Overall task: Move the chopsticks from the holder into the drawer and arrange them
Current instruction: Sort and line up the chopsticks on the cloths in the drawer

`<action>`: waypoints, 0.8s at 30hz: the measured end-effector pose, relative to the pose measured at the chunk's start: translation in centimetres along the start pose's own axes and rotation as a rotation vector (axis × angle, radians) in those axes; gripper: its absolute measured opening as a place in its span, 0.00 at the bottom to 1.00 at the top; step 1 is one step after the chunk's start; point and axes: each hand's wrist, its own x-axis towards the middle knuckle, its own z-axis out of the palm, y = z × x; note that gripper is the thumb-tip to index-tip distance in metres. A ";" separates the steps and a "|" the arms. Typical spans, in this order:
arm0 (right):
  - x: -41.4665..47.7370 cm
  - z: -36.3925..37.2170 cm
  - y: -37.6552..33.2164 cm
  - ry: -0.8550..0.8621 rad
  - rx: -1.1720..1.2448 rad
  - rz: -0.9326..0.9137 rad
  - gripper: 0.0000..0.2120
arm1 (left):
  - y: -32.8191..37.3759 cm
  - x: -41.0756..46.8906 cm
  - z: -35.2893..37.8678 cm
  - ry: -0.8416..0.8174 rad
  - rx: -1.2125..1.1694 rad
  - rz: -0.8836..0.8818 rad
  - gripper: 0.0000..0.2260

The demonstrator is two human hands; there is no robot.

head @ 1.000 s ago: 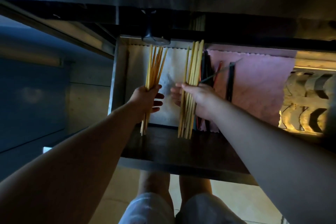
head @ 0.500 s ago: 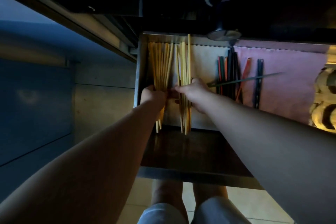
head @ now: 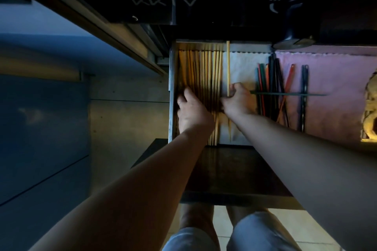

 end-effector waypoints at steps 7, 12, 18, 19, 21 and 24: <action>-0.1 -0.3 0.0 -0.009 -0.012 -0.040 0.06 | -0.6 0.2 0.0 -0.093 0.268 0.147 0.27; -0.3 -0.3 0.1 -0.024 -0.016 -0.041 0.07 | -0.6 0.5 0.1 -0.092 0.340 0.186 0.27; -0.4 0.6 0.7 -0.248 -0.019 0.025 0.07 | -0.5 0.4 0.5 -0.112 0.304 0.189 0.30; -0.4 0.6 0.8 -0.266 0.003 0.047 0.07 | -0.5 0.4 0.5 -0.111 0.296 0.185 0.30; -0.4 0.5 0.8 -0.255 0.079 0.074 0.08 | -0.5 0.4 0.5 -0.103 0.311 0.181 0.29; -0.7 0.5 0.5 -0.228 0.198 0.111 0.12 | -0.4 0.5 0.6 -0.110 0.351 0.186 0.30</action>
